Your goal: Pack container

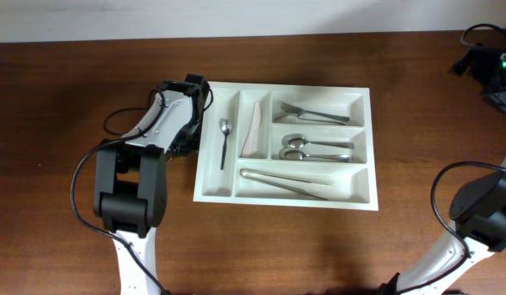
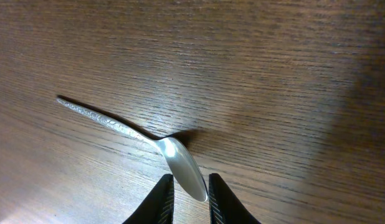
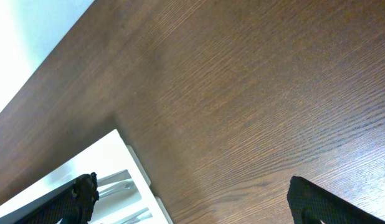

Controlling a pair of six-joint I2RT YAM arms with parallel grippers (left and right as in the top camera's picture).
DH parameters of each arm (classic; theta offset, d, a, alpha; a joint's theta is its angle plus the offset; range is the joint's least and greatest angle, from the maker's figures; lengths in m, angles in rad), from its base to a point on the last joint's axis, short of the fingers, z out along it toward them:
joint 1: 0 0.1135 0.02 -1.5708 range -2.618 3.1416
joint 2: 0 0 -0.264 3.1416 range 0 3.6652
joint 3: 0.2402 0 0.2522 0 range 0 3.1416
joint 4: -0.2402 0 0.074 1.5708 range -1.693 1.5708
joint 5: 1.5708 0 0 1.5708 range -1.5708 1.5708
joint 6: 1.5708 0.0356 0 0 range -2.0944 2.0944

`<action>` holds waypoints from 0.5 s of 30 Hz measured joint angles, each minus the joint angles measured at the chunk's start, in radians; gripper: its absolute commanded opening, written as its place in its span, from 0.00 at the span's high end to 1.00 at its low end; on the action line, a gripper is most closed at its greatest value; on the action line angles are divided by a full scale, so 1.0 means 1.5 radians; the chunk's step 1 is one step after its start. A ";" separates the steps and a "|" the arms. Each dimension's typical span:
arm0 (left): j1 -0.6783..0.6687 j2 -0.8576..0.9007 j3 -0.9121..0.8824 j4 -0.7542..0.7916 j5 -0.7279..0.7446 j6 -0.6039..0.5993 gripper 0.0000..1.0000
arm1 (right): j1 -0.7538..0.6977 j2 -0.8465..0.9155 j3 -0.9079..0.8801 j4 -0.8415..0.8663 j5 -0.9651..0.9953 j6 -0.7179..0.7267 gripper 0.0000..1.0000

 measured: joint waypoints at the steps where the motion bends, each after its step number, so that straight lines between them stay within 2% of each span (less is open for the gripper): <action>1: 0.000 0.000 0.000 0.000 0.000 0.000 0.79 | 0.000 0.000 0.000 0.000 0.000 0.000 0.01; 15: -0.001 0.033 0.001 -0.007 0.000 0.021 0.79 | 0.000 0.000 0.000 0.000 0.000 0.000 0.01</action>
